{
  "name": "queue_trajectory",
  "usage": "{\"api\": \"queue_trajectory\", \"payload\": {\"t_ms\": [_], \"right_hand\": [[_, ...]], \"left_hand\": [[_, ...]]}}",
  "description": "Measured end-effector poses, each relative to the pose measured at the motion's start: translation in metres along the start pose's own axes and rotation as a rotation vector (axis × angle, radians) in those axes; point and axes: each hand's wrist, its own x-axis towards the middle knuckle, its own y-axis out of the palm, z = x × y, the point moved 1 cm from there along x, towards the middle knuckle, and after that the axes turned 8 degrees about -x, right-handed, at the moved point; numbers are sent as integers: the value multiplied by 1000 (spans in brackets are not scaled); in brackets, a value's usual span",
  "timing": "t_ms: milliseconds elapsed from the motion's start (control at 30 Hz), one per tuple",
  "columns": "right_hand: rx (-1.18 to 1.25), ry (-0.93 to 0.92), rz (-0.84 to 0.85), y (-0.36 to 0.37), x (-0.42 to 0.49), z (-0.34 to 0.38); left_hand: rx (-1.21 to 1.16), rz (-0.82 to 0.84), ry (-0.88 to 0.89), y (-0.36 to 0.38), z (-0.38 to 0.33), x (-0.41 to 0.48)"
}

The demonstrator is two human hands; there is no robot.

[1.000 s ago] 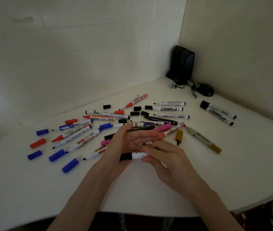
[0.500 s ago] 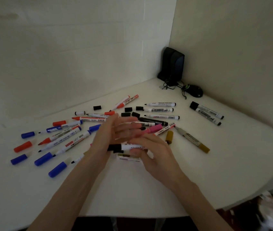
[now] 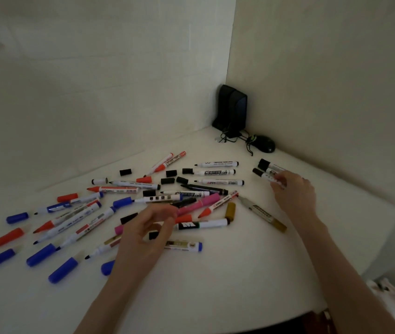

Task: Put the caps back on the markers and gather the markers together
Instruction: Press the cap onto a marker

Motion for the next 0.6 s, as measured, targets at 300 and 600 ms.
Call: {"api": "queue_trajectory", "payload": {"t_ms": [300, 600], "right_hand": [[-194, -66, -39, 16, 12, -3], [65, -232, 339, -24, -39, 16]], "left_hand": [[-1, -6, 25, 0, -4, -4], [20, -46, 133, -20, -3, -6]]}}
